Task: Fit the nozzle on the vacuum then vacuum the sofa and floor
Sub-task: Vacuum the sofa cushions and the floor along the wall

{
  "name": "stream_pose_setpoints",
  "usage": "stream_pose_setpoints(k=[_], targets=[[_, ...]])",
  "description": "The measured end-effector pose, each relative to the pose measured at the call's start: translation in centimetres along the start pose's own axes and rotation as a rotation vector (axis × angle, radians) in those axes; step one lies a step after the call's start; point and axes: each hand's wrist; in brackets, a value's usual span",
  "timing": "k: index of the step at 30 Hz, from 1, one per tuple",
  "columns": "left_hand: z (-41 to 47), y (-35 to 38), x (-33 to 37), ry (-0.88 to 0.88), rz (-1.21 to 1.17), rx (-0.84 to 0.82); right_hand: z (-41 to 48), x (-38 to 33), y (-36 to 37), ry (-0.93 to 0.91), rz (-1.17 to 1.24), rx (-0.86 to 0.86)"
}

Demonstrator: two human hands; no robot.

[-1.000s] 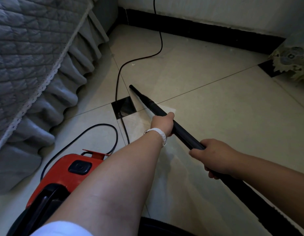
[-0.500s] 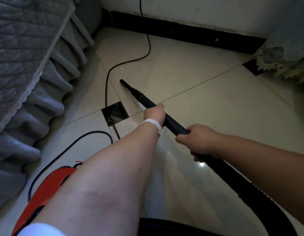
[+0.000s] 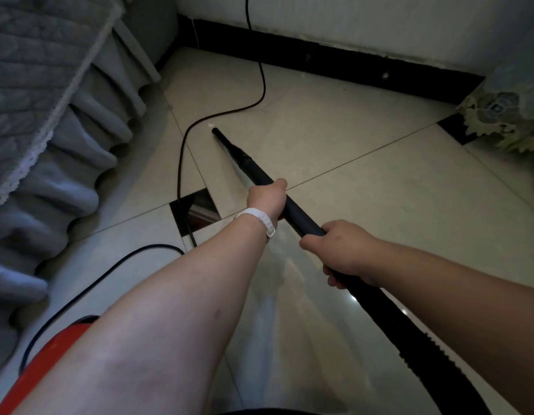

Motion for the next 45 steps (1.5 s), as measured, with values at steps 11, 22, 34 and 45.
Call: stream_pose_setpoints(k=[11,22,34,45], targets=[[2.4,-0.1,0.3,0.047,-0.032,-0.009,2.5,-0.8,0.3,-0.007,0.032,0.000],[1.8,-0.7,0.8,0.064,-0.044,0.017,2.6,-1.1,0.6,-0.025,0.026,-0.003],[-4.8,0.9,2.2,0.298,-0.038,-0.004,-1.3,2.2,-0.9,-0.155,0.048,0.077],[-13.3,3.3,1.7,0.374,-0.012,-0.017,-6.7,8.0,-5.1,-0.262,-0.026,0.074]])
Point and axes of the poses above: each hand's wrist, its own z-axis towards the middle knuckle, its own y-axis out of the palm, x = y × z, and after that the axes turned 15 degrees about -z, right-handed
